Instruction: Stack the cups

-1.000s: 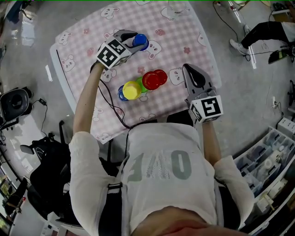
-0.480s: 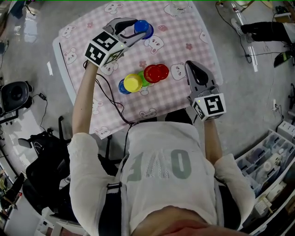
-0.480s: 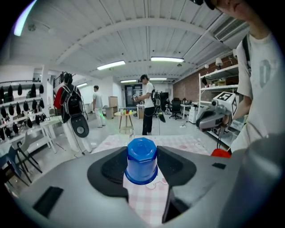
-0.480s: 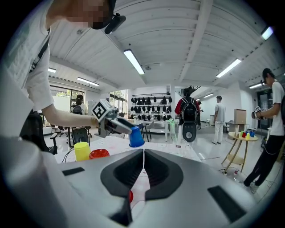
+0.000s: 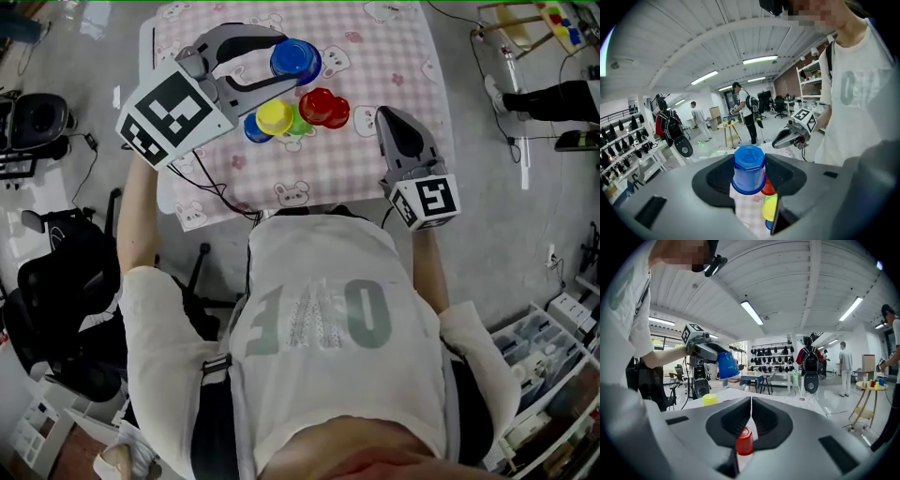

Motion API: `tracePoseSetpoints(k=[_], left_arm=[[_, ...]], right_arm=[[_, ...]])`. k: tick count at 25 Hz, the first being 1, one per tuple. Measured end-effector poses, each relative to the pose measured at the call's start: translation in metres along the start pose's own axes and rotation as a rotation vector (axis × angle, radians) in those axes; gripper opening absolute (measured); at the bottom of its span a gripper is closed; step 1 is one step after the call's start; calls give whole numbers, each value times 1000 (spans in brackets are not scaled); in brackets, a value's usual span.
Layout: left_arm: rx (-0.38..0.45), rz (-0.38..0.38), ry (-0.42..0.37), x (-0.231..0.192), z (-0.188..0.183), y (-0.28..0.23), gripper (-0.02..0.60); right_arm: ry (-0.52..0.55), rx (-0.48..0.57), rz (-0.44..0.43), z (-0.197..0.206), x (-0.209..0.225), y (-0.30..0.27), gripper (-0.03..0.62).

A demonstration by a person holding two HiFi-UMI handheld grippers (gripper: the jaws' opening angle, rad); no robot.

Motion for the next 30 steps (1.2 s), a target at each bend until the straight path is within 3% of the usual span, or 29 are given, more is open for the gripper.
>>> tracePoseSetpoints(k=[7, 20, 30], left_arm=[[-66, 26, 105, 33, 11, 5, 225], [-140, 56, 146, 48, 47, -17, 225], [-127, 84, 157, 46, 53, -22, 225]], right_arm=[[-25, 8, -25, 4, 3, 22, 29], [-26, 11, -32, 6, 13, 26, 29], [-16, -6, -47, 10, 14, 19, 29]])
Point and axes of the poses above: the fingertips, and each gripper's own axes: y backward along the fingers, x to its right, z out of its underside, the point moved 1 cm from there along y, backward along the fingers, and after that the axes turned 3 degrees about x, right-handed, at the moved point
